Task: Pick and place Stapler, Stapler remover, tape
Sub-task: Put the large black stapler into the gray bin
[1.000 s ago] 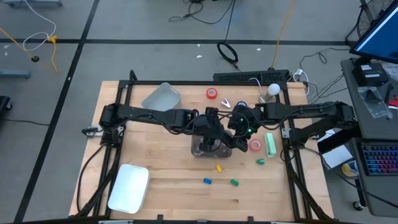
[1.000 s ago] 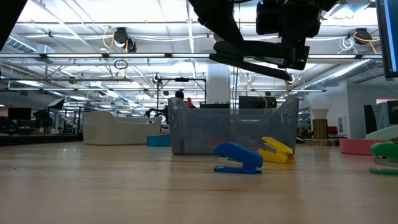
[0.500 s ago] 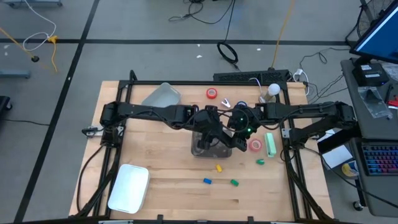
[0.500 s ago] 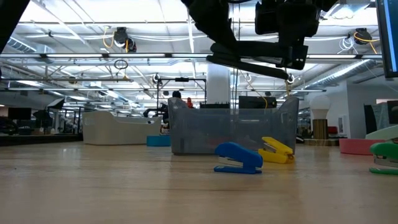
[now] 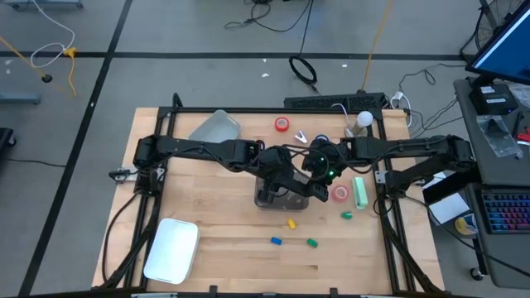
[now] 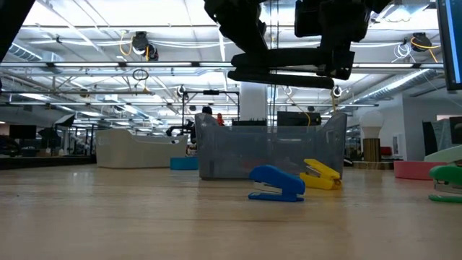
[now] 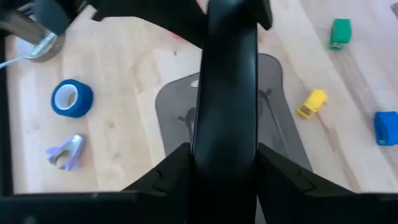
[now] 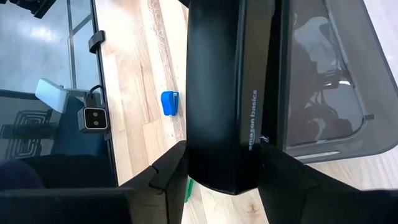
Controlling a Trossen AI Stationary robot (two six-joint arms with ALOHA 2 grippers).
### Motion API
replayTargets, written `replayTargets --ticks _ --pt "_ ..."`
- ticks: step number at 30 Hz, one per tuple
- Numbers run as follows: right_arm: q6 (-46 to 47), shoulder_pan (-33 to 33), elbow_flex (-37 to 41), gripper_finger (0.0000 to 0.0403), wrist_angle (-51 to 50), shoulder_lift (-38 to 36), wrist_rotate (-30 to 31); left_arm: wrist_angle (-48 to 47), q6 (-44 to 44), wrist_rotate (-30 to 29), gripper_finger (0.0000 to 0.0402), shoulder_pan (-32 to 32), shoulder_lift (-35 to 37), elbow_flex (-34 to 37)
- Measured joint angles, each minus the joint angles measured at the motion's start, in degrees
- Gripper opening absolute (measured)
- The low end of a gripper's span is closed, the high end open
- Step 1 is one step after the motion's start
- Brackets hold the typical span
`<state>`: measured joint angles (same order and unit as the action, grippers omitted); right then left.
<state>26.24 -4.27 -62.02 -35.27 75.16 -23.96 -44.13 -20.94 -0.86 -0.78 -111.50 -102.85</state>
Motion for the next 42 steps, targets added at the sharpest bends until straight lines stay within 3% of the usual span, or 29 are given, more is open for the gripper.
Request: replayTargets --ticks 18,23,30,42 --pt "-0.16 0.00 0.04 0.0149 -0.46 0.05 0.00 0.39 1.64 0.39 0.0143 0.05 -1.34 -0.02" --pt "-1.49 -0.74 0.03 0.0173 0.29 -0.42 0.09 -3.85 5.10 -1.05 0.0141 0.07 -0.99 -0.18" --pt "-1.92 -2.93 -0.08 0.0205 1.40 -1.31 -5.05 -8.59 9.44 -1.15 0.0141 -0.04 -0.90 -0.21" --pt "-2.95 -4.72 -0.16 0.0221 0.29 -3.43 -6.64 -11.37 12.74 -5.74 0.0140 0.22 0.29 -0.07"
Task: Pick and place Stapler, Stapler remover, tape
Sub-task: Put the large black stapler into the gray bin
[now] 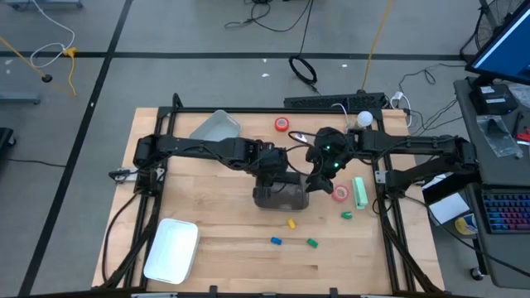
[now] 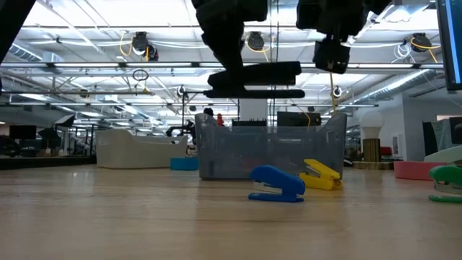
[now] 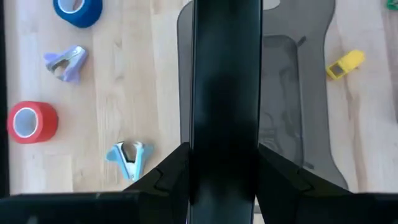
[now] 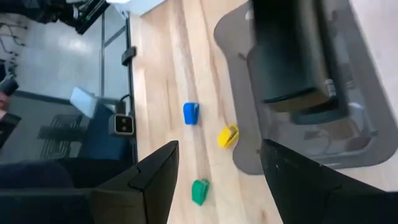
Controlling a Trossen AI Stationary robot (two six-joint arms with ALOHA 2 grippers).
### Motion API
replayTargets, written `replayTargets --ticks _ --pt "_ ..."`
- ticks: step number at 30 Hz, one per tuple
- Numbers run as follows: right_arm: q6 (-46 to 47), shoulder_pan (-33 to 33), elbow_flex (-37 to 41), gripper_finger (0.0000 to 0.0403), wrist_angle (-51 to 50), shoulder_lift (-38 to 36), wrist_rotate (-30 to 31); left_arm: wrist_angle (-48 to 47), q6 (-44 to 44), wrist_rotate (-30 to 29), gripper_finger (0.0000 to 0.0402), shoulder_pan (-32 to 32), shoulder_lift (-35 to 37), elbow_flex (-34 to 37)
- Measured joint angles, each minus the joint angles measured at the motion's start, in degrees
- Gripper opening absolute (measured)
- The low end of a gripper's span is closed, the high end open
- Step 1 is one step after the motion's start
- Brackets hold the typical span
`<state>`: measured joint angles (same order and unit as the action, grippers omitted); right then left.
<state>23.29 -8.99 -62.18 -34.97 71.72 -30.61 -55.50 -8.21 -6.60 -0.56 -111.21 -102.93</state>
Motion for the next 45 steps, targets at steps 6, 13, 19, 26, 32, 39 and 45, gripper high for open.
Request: replayTargets --ticks 6,13,19,26,32,39,45 --pt "-0.50 0.04 0.01 0.0221 -0.58 -0.22 0.27 -4.44 3.58 -6.70 0.0140 0.66 3.38 0.01" --pt "-2.05 0.04 0.04 0.0221 -0.90 -0.55 0.46 -15.44 18.11 -18.90 0.0140 4.08 8.67 0.01" --pt "-6.98 0.02 0.06 0.0222 -4.08 -1.00 0.49 -28.02 30.79 -22.03 0.0140 10.12 9.21 1.04" --pt "-13.25 0.04 0.10 0.0222 -10.52 -6.36 7.68 -26.85 30.96 -19.73 0.0140 16.65 9.41 5.55" --pt "-13.68 0.04 0.10 0.0222 -12.04 -14.57 16.81 -26.72 29.66 -17.73 0.0140 21.46 9.40 8.88" --pt "-15.41 0.02 0.12 0.0222 -13.12 -23.22 20.24 -25.74 25.58 -16.01 0.0140 27.26 9.38 13.61" --pt "-15.02 0.02 0.12 0.0222 -15.48 -27.07 20.54 -23.87 23.50 -14.28 0.0140 31.19 9.37 15.59"
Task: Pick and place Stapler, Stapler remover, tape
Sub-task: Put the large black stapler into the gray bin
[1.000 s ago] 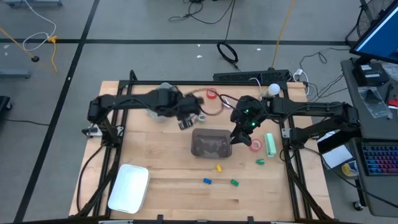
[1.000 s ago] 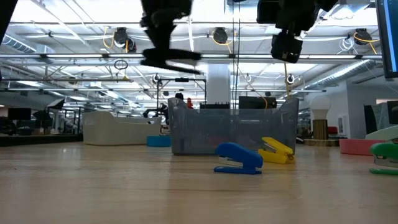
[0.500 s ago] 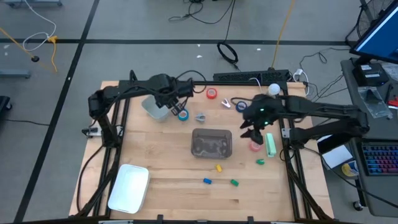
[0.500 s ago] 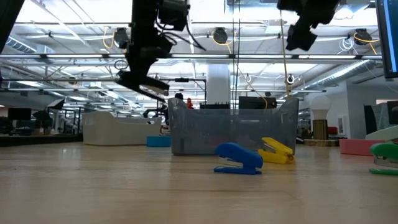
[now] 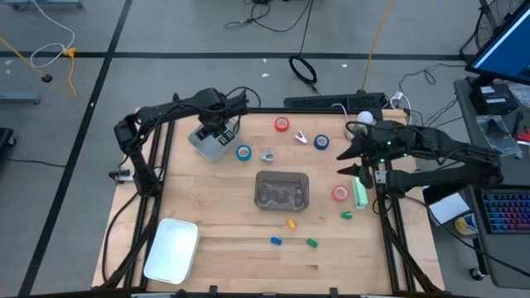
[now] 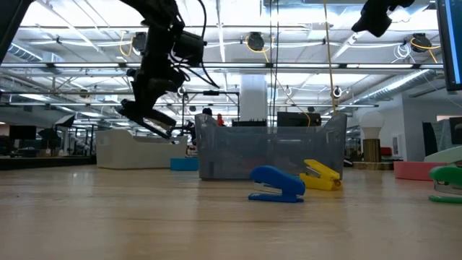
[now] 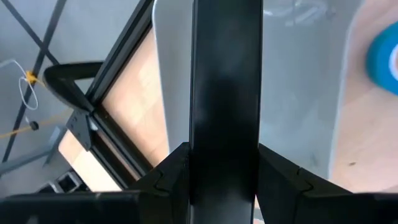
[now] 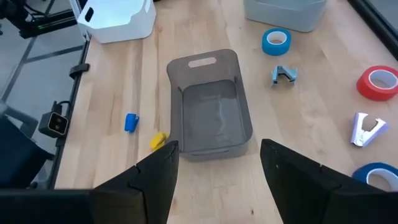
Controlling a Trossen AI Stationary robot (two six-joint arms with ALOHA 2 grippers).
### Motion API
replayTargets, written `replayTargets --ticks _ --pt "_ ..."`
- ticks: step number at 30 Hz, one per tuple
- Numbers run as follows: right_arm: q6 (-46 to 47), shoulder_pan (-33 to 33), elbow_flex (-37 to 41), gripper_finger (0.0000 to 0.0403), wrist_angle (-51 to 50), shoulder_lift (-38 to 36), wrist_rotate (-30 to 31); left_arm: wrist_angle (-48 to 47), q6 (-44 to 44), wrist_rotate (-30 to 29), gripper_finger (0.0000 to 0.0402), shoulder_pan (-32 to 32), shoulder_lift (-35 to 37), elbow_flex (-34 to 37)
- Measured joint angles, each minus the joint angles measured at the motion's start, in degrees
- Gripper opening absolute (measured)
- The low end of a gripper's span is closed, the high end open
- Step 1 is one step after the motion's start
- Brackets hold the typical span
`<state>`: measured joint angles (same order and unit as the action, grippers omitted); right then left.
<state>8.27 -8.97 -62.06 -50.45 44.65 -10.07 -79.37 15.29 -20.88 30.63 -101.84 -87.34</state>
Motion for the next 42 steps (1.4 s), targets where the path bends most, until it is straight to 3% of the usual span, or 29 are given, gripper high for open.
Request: replayTargets --ticks 9,22,42 --pt "0.00 0.00 0.00 0.0222 -1.28 -0.43 5.69 4.26 -2.97 3.01 0.0140 3.29 0.01 3.30" --pt "0.01 0.00 0.02 0.0222 -0.83 -0.27 5.82 12.14 -3.63 2.86 0.0140 4.65 0.00 10.66" --pt "1.54 0.00 0.02 0.0222 -0.31 -0.06 5.82 19.70 -6.21 5.20 0.0140 6.53 0.07 16.21"
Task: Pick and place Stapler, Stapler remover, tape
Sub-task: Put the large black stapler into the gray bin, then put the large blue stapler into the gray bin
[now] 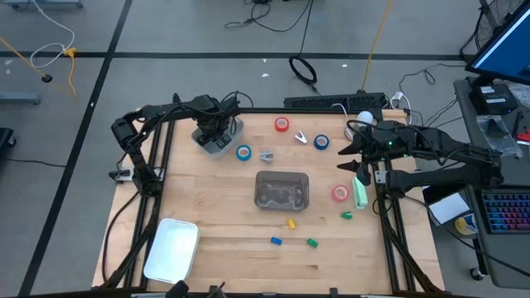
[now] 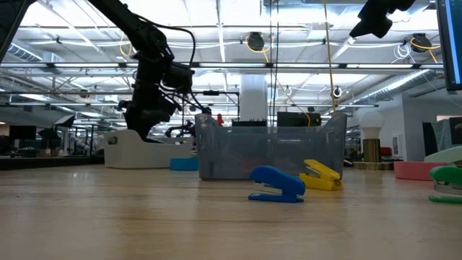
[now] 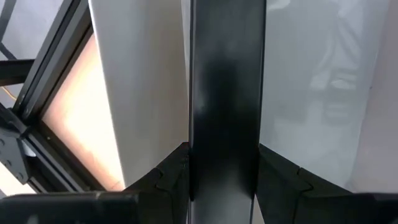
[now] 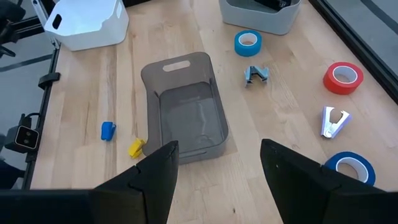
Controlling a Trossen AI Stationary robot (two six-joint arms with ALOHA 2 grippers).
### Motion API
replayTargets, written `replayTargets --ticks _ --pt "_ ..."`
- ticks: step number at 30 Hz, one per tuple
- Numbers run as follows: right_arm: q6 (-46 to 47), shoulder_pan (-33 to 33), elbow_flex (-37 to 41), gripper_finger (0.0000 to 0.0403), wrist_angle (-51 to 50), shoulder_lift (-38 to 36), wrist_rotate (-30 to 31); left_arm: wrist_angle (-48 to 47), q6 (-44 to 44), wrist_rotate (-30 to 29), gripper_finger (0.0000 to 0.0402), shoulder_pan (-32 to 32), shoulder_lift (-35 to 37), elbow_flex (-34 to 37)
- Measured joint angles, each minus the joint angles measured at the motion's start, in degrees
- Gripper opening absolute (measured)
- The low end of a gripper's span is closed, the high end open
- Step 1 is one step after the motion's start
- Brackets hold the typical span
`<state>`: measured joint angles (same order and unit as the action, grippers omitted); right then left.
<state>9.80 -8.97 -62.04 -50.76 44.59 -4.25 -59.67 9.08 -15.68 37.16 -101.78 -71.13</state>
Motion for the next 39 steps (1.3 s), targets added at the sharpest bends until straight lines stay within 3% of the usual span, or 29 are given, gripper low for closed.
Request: replayTargets --ticks 10,17,30,39 --pt "0.02 0.00 0.00 0.0222 1.36 1.19 -0.20 1.10 0.02 -0.29 0.0142 0.31 -0.04 0.04" --pt "0.02 0.00 0.00 0.0222 3.02 1.36 -0.22 0.86 0.24 -2.71 0.0209 0.33 -0.11 0.07" --pt "1.51 0.00 0.00 0.0222 0.95 1.36 -0.24 -2.63 4.11 -2.23 0.0217 -0.40 1.80 -3.69" --pt "2.97 0.02 0.00 0.0222 -9.67 1.34 -0.26 0.48 8.23 7.18 0.0218 -7.43 13.76 -9.25"
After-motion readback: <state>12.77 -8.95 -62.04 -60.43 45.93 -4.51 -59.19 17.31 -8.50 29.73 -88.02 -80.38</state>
